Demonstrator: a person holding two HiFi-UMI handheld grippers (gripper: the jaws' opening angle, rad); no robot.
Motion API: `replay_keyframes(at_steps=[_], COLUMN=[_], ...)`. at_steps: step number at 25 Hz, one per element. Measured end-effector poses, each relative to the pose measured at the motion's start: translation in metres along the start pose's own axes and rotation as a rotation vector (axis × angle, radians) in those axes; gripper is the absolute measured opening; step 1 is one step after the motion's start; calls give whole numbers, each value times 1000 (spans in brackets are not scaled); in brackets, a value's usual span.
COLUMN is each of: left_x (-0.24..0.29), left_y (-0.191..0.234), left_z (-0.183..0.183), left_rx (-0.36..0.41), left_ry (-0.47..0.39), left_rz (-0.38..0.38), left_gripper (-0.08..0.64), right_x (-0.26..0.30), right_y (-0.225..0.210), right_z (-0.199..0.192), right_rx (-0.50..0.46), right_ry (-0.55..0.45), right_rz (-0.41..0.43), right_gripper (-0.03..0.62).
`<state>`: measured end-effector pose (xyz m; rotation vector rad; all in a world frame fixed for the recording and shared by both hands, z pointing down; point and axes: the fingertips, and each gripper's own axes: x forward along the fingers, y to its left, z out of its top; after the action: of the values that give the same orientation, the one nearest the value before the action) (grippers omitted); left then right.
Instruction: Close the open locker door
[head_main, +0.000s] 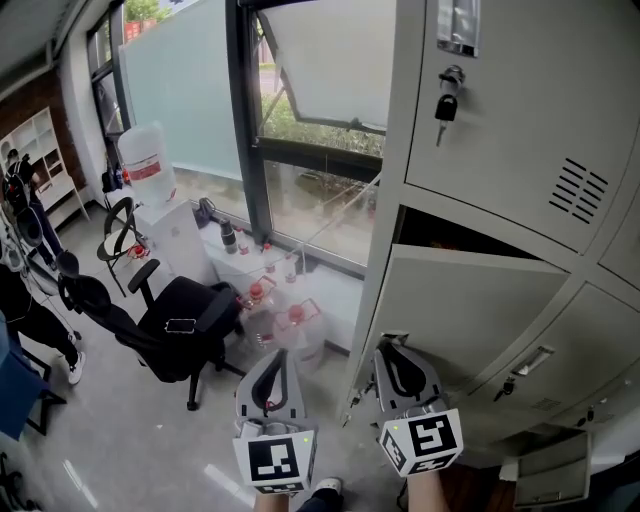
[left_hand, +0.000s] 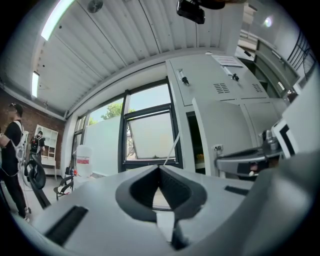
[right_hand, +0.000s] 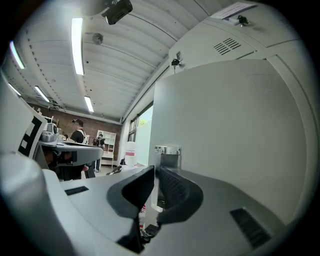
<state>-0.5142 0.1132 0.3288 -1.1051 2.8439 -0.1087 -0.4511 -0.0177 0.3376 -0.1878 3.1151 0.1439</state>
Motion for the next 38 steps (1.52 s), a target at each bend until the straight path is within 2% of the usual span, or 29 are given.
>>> replay_keyframes(at_steps=[4,8,20,38], left_x=[17,30,54,60], left_y=[2,7,21,28], left_z=[0,0,-5,-11], left_rx=[-28,-3,-36,-50], left_ry=[5,-12,-8,5], left_rz=[-24,-45,-55,-50], left_gripper=[2,2,2,2], right_x=[14,26,53,66], right_y=[-10,-19,-44,-59], right_z=[-1,-2,-5,-5], right_rx=[1,2,19,63], right_ry=[6,9,31,14], right_rz=[-38,-76,-192,-275], right_gripper=[46,46,46,44])
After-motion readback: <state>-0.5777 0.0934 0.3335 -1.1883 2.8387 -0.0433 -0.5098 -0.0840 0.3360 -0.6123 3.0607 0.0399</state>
